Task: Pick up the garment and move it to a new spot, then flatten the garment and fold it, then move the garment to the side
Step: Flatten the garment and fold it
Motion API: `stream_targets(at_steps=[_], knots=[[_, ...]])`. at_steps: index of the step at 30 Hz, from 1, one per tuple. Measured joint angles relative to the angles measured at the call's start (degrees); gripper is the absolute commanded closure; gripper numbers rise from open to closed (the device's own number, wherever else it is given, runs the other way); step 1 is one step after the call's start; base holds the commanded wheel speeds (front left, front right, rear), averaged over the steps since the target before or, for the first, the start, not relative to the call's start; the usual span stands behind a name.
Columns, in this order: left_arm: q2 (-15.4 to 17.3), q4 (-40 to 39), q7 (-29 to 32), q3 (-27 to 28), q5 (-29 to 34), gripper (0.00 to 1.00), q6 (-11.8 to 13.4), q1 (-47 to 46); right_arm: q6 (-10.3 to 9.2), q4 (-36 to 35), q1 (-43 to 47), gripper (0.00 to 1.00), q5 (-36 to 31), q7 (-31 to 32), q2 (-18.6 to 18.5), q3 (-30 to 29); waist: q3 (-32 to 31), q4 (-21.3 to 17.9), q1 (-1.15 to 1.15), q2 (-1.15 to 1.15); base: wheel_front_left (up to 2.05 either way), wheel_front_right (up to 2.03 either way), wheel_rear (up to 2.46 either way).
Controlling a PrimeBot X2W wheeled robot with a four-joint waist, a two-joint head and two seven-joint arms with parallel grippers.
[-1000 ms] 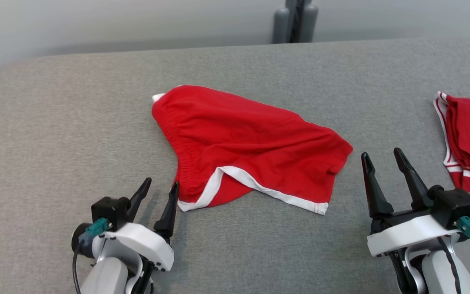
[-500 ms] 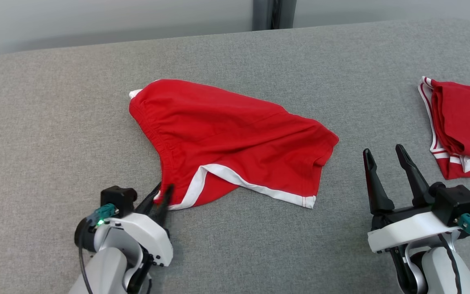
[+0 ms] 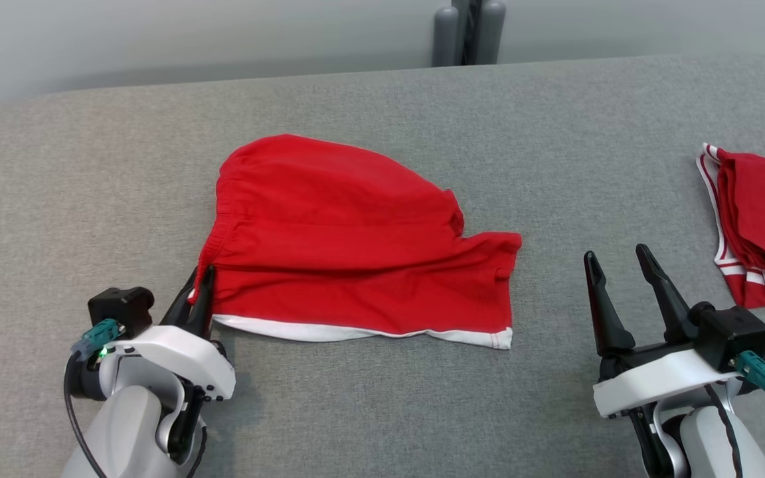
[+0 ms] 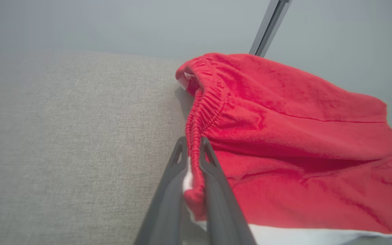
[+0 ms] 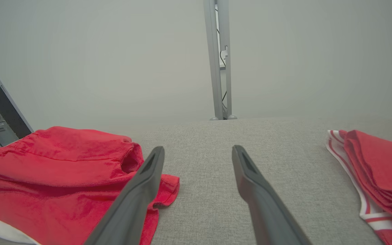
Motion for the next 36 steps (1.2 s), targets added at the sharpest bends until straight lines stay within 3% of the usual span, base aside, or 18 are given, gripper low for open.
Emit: stream_targets(at_steps=[8,9,10,11,22,36], knots=[[0.64,0.58,1.54,0.87,-1.87,1.0,1.1,3.02,0.0,1.38,0.75,0.0,0.11,0.55,0.02,0.9,-2.0,2.34,0.0,0.0,0.0,0.0,0.0],[0.44,0.51,1.89,0.64,-2.12,0.83,0.82,3.46,0.01,1.58,0.8,0.0,0.15,0.59,0.02,1.02,-2.15,2.62,0.0,0.0,0.0,0.0,0.0],[0.26,0.42,2.01,0.54,-2.37,0.51,0.79,3.79,0.0,1.81,0.81,0.0,0.2,0.71,0.02,1.21,-2.28,2.89,0.0,0.0,0.0,0.0,0.0],[0.16,0.2,1.85,0.55,-2.46,0.0,0.8,3.92,0.01,2.0,0.82,0.0,0.2,0.88,0.02,1.27,-2.38,3.14,0.0,0.0,0.0,0.0,0.0],[-0.18,-5.01,-2.0,2.04,-3.26,0.0,0.45,5.27,0.01,2.66,1.72,0.0,0.6,1.08,0.03,2.03,-3.87,5.44,0.0,0.0,0.0,0.0,0.0],[-0.65,-7.56,-2.71,2.29,-2.22,0.0,0.45,11.51,0.01,2.11,4.33,0.0,1.19,1.09,0.04,2.27,-5.51,8.11,0.0,0.0,0.0,0.0,0.0]])
